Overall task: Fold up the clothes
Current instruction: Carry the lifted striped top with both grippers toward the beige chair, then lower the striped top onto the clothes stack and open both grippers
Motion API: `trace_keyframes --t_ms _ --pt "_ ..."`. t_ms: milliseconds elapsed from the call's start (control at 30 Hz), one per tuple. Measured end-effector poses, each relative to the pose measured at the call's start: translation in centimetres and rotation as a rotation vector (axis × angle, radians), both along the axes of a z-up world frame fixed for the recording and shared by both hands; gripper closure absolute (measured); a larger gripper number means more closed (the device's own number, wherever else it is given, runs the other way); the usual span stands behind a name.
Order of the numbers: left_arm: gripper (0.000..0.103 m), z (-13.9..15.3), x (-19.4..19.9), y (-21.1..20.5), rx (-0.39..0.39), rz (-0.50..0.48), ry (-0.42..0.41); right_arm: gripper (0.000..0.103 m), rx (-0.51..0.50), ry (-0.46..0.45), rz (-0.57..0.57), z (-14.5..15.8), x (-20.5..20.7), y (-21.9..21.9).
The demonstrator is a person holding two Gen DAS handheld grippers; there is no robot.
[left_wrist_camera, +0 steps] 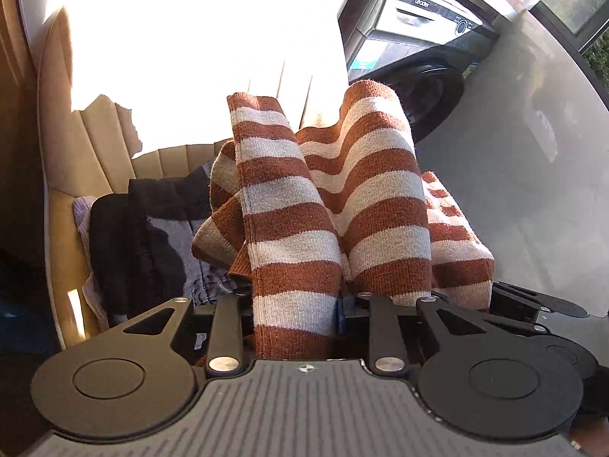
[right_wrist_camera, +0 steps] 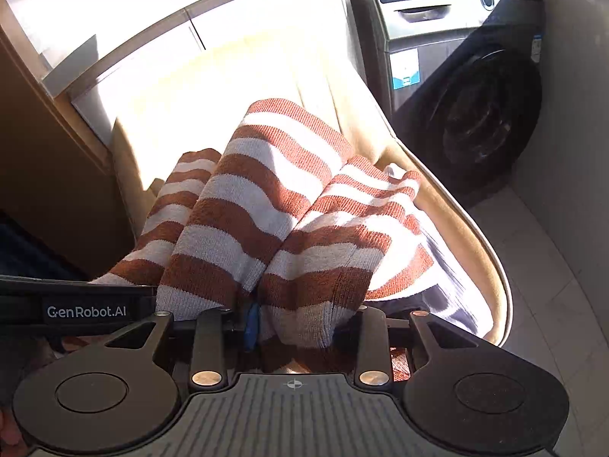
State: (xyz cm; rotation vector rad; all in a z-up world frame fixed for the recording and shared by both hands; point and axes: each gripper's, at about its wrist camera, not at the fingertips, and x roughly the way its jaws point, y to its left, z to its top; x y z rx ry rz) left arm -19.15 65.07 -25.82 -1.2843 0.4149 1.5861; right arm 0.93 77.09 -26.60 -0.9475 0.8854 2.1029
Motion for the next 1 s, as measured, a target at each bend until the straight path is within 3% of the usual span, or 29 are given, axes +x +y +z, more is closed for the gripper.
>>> trace_keyframes --t_ms 267,467,567,667,833,1000 --pt "0.075 -3.5 -1.4 4.1 -0.069 0.170 -0.025 0.072 -0.021 -0.065 0.210 -2.3 -3.7 8.0" --pt "0.074 -8.4 -4.4 2.7 -0.133 0.310 -0.141 0.072 -0.064 -0.106 0.245 -6.0 -5.6 8.3" --pt "0.073 -11.4 -5.6 1.0 -0.148 0.358 -0.124 0.070 -0.070 -0.140 0.229 -8.3 -6.3 7.5" --pt "0.073 -13.1 -6.0 -0.4 -0.166 0.343 -0.151 0.067 -0.076 -0.175 0.213 -10.6 -7.1 6.7" --pt "0.073 -12.0 -7.2 -2.0 -0.147 0.322 -0.118 0.070 -0.072 -0.229 0.194 -13.8 -8.2 5.5" --pt "0.072 -9.6 -8.2 -5.6 -0.114 0.417 -0.024 0.071 0.076 -0.288 0.150 -11.5 -7.3 5.1"
